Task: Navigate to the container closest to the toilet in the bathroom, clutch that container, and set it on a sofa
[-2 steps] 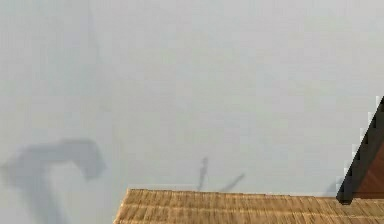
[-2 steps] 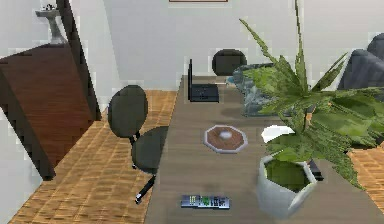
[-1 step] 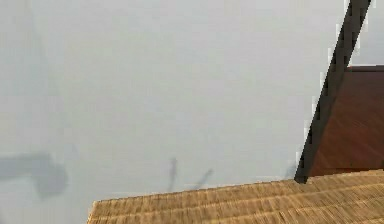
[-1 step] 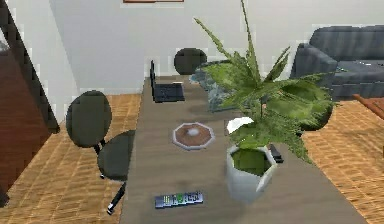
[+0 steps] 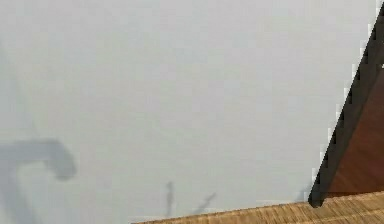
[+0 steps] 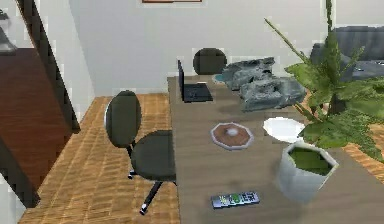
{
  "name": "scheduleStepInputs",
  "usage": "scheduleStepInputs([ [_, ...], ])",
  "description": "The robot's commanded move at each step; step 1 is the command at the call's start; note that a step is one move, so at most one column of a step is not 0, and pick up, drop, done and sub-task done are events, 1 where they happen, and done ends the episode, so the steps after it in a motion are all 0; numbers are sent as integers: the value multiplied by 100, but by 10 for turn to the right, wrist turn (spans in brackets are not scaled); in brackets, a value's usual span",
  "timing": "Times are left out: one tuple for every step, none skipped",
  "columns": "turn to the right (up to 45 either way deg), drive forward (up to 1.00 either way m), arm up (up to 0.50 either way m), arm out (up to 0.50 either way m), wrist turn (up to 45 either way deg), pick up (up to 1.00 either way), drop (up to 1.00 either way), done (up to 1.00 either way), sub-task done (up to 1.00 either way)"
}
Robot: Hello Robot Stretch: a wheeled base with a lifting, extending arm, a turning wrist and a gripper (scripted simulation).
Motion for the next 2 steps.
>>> scheduleStepInputs([
  [0, 5, 0, 0, 0, 0, 0, 0, 0],
  [450, 0, 0, 0, 0, 0, 0, 0, 0],
])
